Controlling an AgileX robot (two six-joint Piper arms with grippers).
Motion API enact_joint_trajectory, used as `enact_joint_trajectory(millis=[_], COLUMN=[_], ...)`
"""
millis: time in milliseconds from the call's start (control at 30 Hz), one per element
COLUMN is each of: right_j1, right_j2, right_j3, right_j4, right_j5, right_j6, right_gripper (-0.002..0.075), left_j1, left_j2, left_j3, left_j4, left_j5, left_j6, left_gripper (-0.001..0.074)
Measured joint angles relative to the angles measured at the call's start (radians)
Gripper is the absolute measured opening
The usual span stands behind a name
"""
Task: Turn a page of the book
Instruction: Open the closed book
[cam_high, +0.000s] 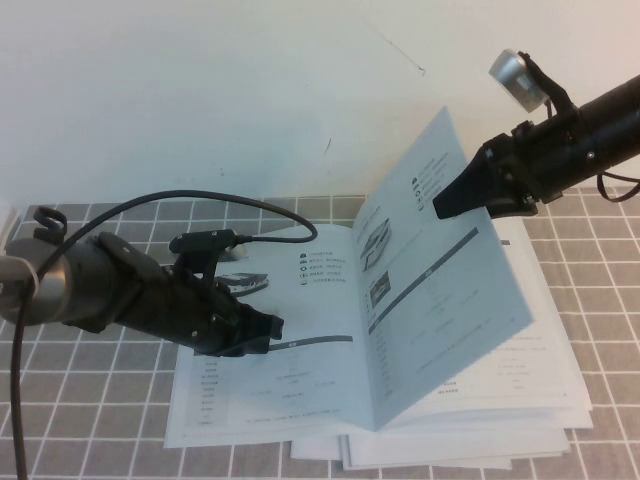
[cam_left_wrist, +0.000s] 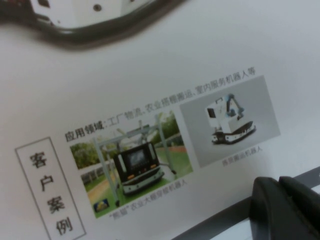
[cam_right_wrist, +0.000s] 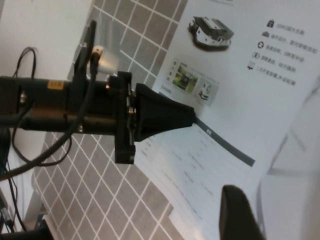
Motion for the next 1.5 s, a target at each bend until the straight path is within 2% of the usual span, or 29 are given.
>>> enact_joint_trajectory(millis=[200, 567, 1033, 1500], right_j1=[0.008, 0.046, 0.126, 0.131], right_j2=[0.000, 0.000, 0.000, 0.000], right_j3=[0.000, 0.000, 0.000, 0.000], right_j4=[0.032, 0.229, 0.247, 0.233], right_j5=[0.000, 0.000, -0.004, -0.004], right_j6=[-0.022, -0.115, -0.187, -0.192], right_gripper=[0.0323, 0.0323, 0.0323, 0.0323], left_j1=[0.000, 0.000, 0.000, 0.000], left_j2=[0.000, 0.000, 0.000, -0.002], left_j3=[0.000, 0.000, 0.000, -0.005], left_j4=[-0.009, -0.011, -0.041, -0.084], left_j5=[0.000, 0.000, -0.002, 0.006], left_j6=[0.000, 0.002, 0.002, 0.013], left_gripper=[-0.0004, -0.0004, -0.0004, -0.0004])
